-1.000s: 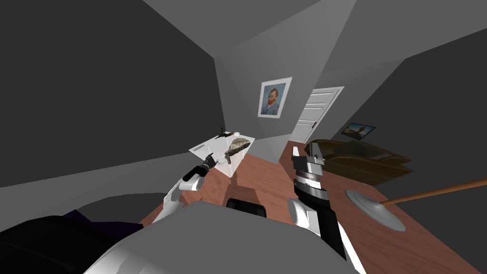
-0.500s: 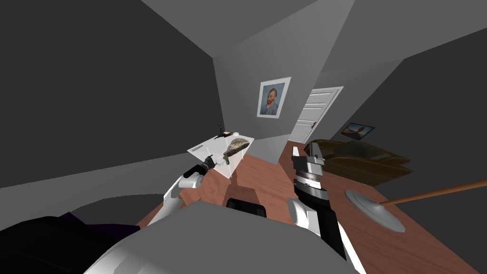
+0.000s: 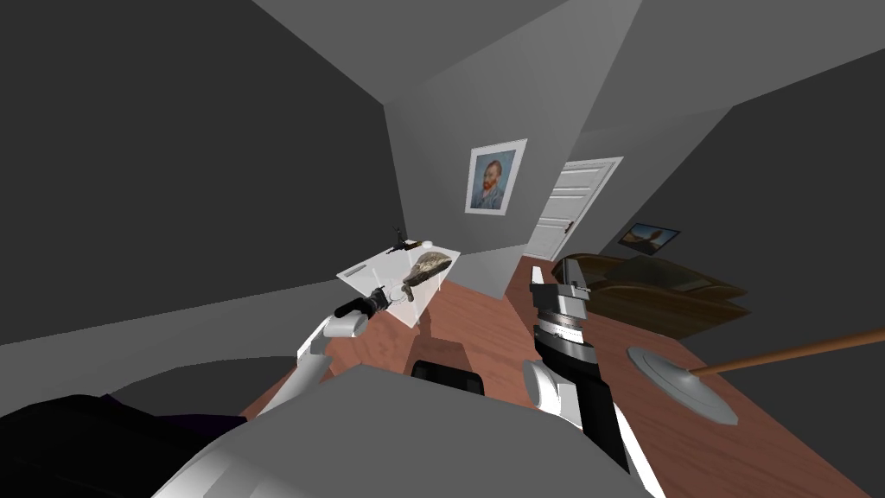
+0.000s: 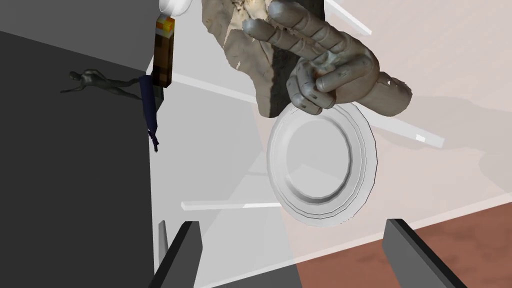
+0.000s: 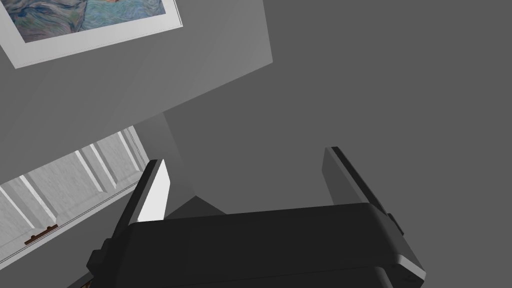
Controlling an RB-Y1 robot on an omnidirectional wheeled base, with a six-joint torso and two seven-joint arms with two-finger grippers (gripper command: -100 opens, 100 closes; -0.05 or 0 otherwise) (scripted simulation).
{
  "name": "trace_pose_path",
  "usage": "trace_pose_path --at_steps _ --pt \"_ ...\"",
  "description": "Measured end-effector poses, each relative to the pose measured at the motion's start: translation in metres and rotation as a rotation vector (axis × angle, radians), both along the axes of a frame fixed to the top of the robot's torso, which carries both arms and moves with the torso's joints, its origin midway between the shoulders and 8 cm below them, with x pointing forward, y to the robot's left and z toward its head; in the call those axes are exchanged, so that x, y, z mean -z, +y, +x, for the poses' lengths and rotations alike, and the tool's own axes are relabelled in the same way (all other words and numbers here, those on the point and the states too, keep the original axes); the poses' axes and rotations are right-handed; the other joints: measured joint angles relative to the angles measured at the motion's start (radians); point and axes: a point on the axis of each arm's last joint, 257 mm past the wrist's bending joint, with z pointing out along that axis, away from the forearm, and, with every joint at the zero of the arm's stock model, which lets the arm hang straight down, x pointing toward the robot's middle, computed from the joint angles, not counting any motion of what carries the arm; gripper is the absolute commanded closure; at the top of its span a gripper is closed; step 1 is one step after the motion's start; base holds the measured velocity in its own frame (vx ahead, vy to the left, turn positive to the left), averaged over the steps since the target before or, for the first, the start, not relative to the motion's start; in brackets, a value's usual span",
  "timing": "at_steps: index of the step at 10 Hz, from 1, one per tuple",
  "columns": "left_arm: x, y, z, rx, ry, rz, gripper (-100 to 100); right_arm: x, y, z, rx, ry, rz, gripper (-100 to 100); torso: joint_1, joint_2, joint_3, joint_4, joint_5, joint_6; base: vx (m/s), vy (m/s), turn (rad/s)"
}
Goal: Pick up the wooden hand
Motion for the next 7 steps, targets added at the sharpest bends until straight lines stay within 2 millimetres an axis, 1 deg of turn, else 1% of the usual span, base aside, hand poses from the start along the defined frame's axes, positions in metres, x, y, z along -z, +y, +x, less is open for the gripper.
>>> trace_pose_path --at_steps 3,7 --pt "0.013 0.012 -0.007 -0.029 0.074 -0.035 -100 0.0 0.0 0.0 0.0 0.0 0.0 0 0.0 0.0 0.0 0.0 0.0 0.0 0.037 -0.031 -0.008" --pt "0.029 0.022 -0.018 -0.063 0.165 -0.077 -100 0.0 0.0 0.0 0.0 0.0 0.0 0 0.0 0.0 0.0 0.0 0.0 0.0 0.04 -0.027 -0.013"
